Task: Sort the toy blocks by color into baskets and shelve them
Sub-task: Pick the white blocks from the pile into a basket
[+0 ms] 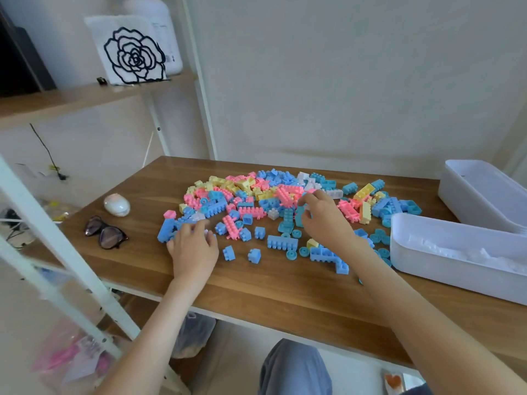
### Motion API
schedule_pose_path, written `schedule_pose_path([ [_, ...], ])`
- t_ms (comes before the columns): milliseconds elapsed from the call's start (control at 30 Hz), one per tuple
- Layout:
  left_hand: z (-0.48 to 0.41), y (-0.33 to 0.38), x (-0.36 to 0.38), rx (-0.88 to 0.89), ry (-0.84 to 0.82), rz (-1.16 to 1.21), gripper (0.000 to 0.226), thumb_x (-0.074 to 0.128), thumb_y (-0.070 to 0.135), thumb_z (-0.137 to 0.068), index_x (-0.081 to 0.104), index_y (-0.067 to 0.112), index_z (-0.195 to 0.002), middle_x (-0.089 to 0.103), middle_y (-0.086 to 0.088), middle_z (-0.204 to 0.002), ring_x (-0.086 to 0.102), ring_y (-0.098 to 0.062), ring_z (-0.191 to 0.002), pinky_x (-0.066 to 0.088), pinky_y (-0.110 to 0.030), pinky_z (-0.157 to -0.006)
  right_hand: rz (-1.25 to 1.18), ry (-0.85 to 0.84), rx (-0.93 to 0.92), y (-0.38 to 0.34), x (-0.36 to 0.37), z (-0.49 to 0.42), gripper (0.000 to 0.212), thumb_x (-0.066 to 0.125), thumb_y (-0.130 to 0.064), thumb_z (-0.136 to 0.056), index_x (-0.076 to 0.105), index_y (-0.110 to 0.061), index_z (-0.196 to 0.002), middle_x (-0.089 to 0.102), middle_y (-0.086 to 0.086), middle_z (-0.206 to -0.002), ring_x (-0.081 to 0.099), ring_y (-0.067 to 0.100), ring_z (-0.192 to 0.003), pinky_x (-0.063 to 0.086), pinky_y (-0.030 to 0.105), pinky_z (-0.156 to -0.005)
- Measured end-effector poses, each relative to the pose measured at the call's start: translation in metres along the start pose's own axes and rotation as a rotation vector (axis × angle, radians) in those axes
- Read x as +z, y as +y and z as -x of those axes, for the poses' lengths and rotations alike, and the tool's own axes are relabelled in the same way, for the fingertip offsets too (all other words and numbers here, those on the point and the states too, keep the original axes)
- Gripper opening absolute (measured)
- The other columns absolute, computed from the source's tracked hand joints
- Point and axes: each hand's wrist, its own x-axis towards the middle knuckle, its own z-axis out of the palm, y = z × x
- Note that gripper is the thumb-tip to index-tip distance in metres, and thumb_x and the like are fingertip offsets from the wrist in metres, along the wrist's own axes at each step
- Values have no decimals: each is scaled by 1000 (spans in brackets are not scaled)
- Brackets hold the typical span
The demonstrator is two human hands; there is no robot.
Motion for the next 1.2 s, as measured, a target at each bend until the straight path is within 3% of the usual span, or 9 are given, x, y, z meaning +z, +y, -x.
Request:
schedule_pose_path([
  [267, -4, 3, 1, 101, -146, 96, 38, 38, -1, -95, 53, 19, -123, 48, -5, -129, 45, -30, -111, 31, -28, -83, -119, -28, -149, -19, 10, 1, 26, 44, -4, -95, 57, -7, -117, 50, 6, -117, 46, 15, -102, 38, 20, -81],
  [467, -15, 5, -3, 79, -238, 55, 28, 42, 10, -100, 51, 14, -126, 46, -10, -130, 49, -28, -114, 42, -33, -88, -115, -121, -146, -20, 12, 4, 26, 45, -4, -94, 58, -11, -115, 48, 4, -121, 45, 14, -104, 35, 18, -82],
  [700, -12, 23, -16, 63, -107, 166, 28, 48, 11, -98, 51, 10, -126, 50, -10, -128, 52, -24, -112, 46, -31, -85, -85, -81, -157, -10, -2, 9, 26, 46, -4, -94, 58, -11, -116, 50, 3, -121, 48, 17, -109, 40, 22, -86],
  [800, -11, 54, -27, 168, -29, 266, 32, 48, 11, -98, 50, 11, -129, 49, -7, -132, 48, -20, -119, 42, -26, -89, -65, 24, -211, -3, -27, 13, 25, 48, -5, -94, 59, -8, -116, 54, 5, -116, 49, 17, -104, 42, 24, -85],
  [900, -4, 105, -32, 370, -26, 407, 27, 48, 13, -98, 53, 13, -124, 50, -1, -127, 46, -8, -106, 34, -16, -82, -61, 131, -194, 9, -53, 24, 21, 52, -6, -92, 62, -5, -111, 56, 7, -107, 46, 13, -89, 35, 21, -77],
  [967, 7, 147, -29, 550, -61, 476, 24, 51, 13, -96, 57, 10, -118, 54, -3, -120, 51, -14, -104, 39, -24, -87, -28, 192, -137, 26, -73, 34, 18, 56, -3, -89, 64, -3, -105, 58, 10, -101, 47, 15, -84, 31, 17, -75],
  [1033, 23, 188, -22, 707, -111, 526, 21, 53, 14, -94, 60, 10, -113, 58, -4, -114, 53, -18, -104, 41, -33, -92, 34, 228, -45, 47, -94, 44, 18, 57, 1, -86, 66, -2, -101, 59, 12, -97, 53, 24, -86, 28, 16, -72],
  [1133, 50, 239, -7, 820, -237, 598, 22, 56, 16, -94, 59, 12, -115, 59, -1, -115, 54, -15, -104, 42, -26, -90, 113, 236, 171, 84, -124, 63, 22, 52, -4, -89, 65, -5, -107, 60, 12, -106, 55, 28, -101, 31, 18, -77],
  [1200, 62, 262, 7, 872, -319, 556, 24, 56, 19, -94, 59, 12, -116, 60, -1, -116, 56, -14, -104, 42, -21, -84, 154, 121, 337, 105, -139, 77, 24, 47, -12, -94, 62, -7, -112, 61, 11, -112, 55, 27, -103, 36, 25, -82],
])
